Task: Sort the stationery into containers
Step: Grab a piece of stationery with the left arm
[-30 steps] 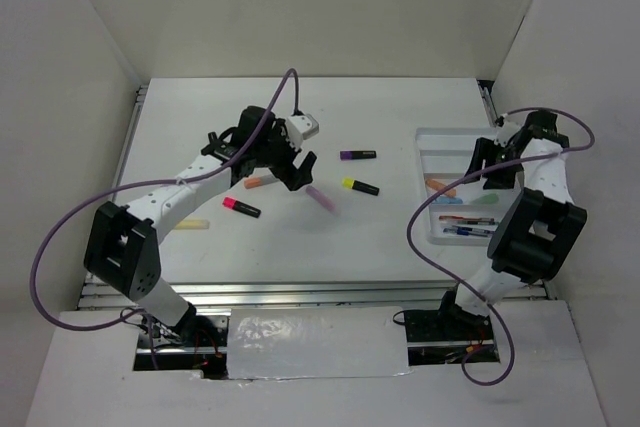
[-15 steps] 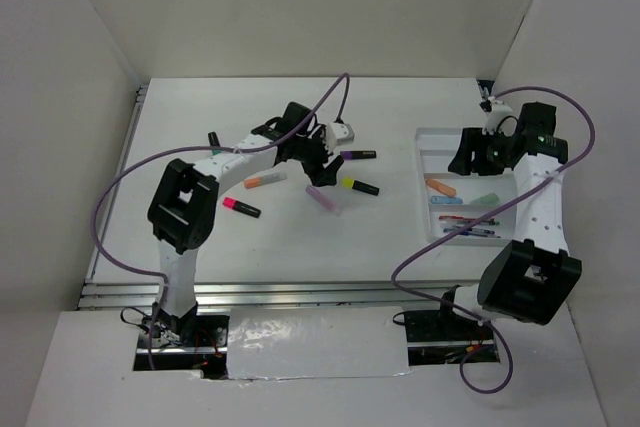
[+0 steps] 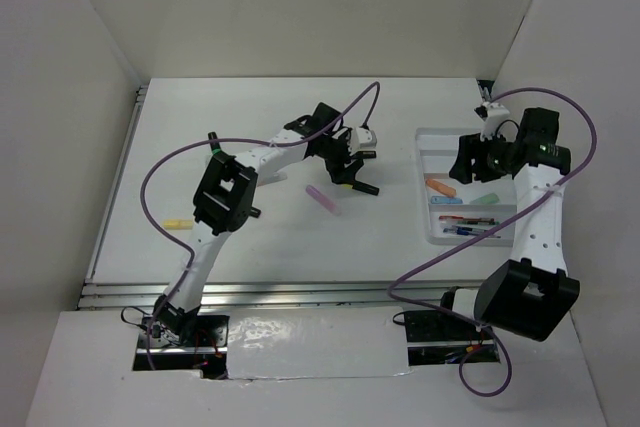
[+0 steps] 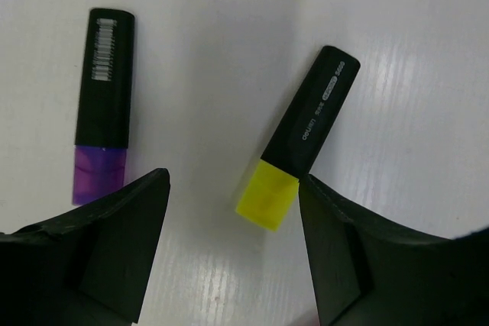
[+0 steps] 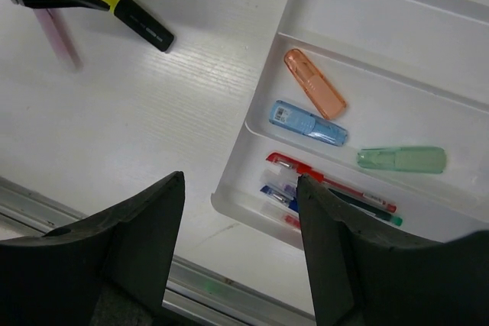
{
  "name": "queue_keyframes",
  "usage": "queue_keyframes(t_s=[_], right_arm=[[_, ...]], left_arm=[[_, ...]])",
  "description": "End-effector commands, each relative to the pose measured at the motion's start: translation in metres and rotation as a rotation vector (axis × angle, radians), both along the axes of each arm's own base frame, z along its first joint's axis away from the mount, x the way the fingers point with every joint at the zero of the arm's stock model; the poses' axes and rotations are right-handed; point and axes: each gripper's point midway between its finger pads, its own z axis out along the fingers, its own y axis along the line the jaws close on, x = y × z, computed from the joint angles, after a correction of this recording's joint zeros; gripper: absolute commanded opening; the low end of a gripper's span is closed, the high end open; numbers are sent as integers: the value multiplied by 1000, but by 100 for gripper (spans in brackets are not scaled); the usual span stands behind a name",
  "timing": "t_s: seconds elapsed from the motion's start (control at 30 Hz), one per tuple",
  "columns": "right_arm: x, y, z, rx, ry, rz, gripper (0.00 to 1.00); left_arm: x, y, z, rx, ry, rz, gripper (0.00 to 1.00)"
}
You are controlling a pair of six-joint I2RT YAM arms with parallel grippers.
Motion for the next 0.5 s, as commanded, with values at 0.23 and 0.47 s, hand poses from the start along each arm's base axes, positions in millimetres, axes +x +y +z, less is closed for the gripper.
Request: queue_keyframes(t_s=[0.23, 0.47], right_arm=[[-3, 10, 10, -14, -16, 73, 68], [-6, 15, 12, -25, -18, 86, 68]], left_arm=[[-32, 8, -24, 71, 74, -146, 75], [-39, 8, -32, 91, 41, -168, 71]])
